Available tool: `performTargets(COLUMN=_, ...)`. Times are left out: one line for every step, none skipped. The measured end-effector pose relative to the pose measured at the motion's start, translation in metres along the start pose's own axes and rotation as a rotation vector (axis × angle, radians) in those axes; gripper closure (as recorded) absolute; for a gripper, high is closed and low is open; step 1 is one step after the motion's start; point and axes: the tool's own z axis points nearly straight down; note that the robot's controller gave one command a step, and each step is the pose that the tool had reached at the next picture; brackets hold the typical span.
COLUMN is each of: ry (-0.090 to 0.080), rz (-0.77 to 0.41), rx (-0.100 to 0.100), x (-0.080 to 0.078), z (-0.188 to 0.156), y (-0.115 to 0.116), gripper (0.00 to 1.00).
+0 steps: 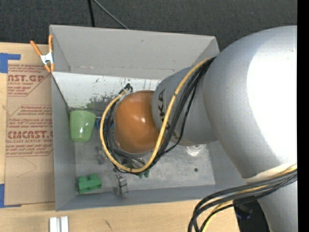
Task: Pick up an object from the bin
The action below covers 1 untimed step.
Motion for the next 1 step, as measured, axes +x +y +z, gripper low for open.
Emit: performTargets(ry=-0.003, rz=-0.127, rx=-0.002, x=-0.0251, z=0.0041, y=0.0583, gripper=0.00)
